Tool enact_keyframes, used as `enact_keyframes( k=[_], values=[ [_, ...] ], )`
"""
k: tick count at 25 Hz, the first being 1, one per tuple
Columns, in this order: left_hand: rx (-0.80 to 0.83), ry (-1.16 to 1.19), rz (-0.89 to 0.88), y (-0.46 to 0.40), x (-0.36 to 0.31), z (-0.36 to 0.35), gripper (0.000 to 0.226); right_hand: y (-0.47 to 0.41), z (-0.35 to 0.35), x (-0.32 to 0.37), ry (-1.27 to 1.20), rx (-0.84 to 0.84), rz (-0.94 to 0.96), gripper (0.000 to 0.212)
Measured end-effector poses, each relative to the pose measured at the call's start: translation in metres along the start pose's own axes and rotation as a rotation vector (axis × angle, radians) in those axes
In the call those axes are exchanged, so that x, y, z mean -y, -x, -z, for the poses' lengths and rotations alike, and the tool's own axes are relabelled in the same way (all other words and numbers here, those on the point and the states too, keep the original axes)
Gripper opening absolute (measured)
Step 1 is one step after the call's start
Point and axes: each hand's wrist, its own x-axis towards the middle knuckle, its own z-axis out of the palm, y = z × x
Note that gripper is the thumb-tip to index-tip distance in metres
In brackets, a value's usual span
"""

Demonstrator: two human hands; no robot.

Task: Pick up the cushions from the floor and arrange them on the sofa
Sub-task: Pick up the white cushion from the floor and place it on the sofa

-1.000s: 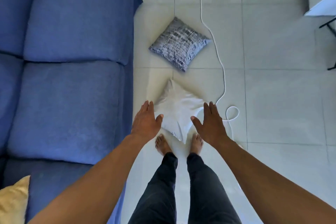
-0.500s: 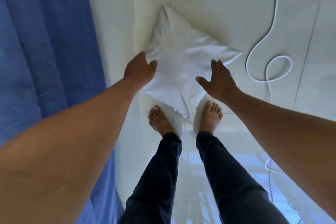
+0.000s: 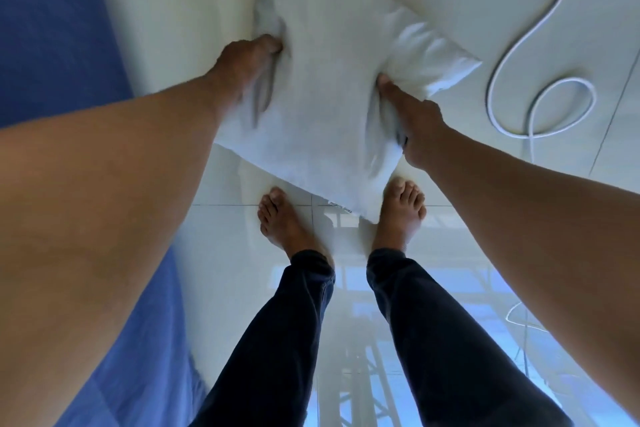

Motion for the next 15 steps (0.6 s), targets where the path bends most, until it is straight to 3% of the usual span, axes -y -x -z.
enact_keyframes(
  k=[1, 3, 4, 6, 8, 10, 12, 14, 15],
  values=[
    [-0.012, -0.028, 0.027, 0.014, 0.032, -0.033, 0.055, 0.012, -0.001, 0.008, 0.017, 0.006, 0.042, 0.085],
    [-0.028, -0.183, -0.137, 0.025, 0.059, -0.061, 0.056, 0.04, 0.003, 0.024, 0.017, 0.011, 0.108, 0.083],
    [0.015, -0.178, -0.214, 0.015, 0.05, -0.043, 0.056, 0.06, 0.008, 0.034, 0.033, 0.021, 0.139, 0.083],
    [0.04, -0.002, -0.199, 0.024, 0.073, -0.05, 0.056, 0.095, 0.018, 0.052, 0.071, 0.035, 0.204, 0.076],
    [0.045, 0.344, -0.114, 0.067, 0.026, 0.055, 0.053, 0.141, 0.028, 0.073, 0.086, 0.063, 0.266, 0.071],
    [0.163, 0.629, -0.081, 0.158, -0.042, 0.202, 0.027, 0.194, 0.034, 0.095, 0.101, 0.086, 0.325, 0.076],
    [0.215, 0.937, -0.127, 0.237, -0.057, 0.316, 0.008, 0.247, 0.039, 0.111, 0.11, 0.104, 0.387, 0.087],
    [0.281, 0.969, -0.221, 0.285, -0.045, 0.37, 0.007, 0.3, 0.041, 0.124, 0.135, 0.119, 0.466, 0.094],
    [0.234, 1.001, -0.224, 0.307, -0.032, 0.381, 0.008, 0.33, 0.04, 0.132, 0.138, 0.124, 0.508, 0.094]
  ],
)
